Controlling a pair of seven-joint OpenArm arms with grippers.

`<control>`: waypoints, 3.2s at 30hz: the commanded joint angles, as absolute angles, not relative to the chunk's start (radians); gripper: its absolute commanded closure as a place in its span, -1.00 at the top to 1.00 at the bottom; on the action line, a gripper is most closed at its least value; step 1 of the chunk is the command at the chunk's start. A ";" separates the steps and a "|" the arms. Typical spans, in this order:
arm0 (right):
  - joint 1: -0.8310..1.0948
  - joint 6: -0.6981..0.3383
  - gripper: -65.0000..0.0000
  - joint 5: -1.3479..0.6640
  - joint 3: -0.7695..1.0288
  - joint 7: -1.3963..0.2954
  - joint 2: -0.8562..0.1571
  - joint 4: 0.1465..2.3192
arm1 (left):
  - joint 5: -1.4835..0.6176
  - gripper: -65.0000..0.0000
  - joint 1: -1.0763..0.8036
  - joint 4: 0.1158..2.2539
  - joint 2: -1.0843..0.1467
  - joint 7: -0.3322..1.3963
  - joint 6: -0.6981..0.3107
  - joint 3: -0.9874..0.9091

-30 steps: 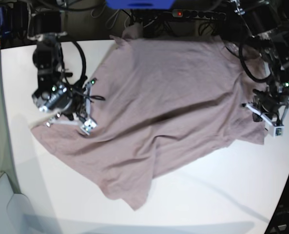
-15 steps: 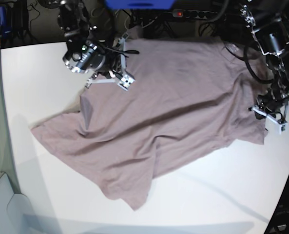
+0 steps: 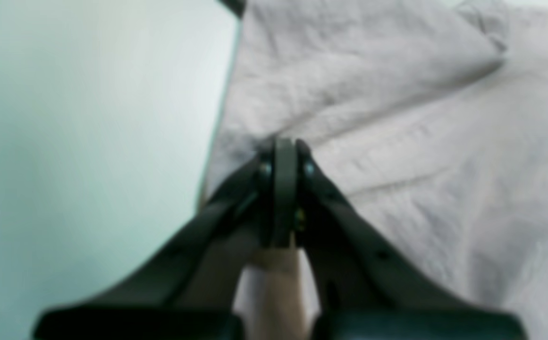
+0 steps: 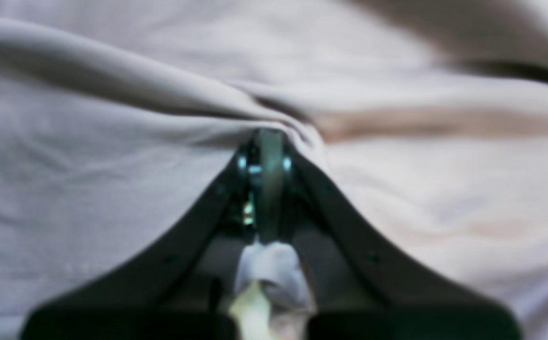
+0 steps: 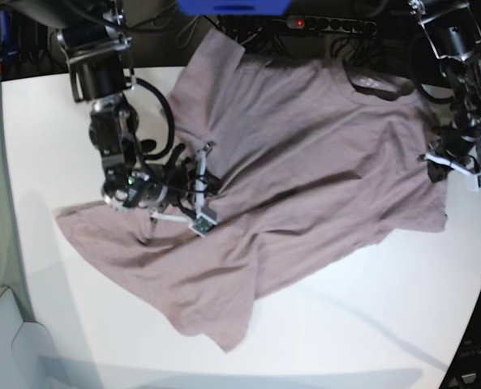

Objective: Layout the t-shirt on the table in an organized manner, then fold the t-shirt properly
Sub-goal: 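Lift the shirt with both grippers and shake it out, then regrasp the shirt with both grippers and pull it apart to flatten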

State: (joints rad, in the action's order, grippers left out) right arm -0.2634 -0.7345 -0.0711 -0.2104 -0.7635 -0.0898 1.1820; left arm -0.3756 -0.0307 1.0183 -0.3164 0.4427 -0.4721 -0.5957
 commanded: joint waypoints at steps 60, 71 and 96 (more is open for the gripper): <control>0.242 -0.698 -1.00 0.035 -0.285 -0.960 0.056 1.856 | -0.237 -1.00 0.584 0.651 -0.041 0.446 -0.315 -0.012; 0.159 -0.698 -1.00 0.039 -0.171 -0.883 -0.005 1.647 | -0.239 -1.00 0.564 0.493 -0.147 0.387 -0.288 0.079; -0.433 -0.698 -1.00 0.041 0.008 -0.789 -0.205 1.092 | -0.693 -1.00 -0.148 1.247 -0.427 0.661 -0.286 -0.125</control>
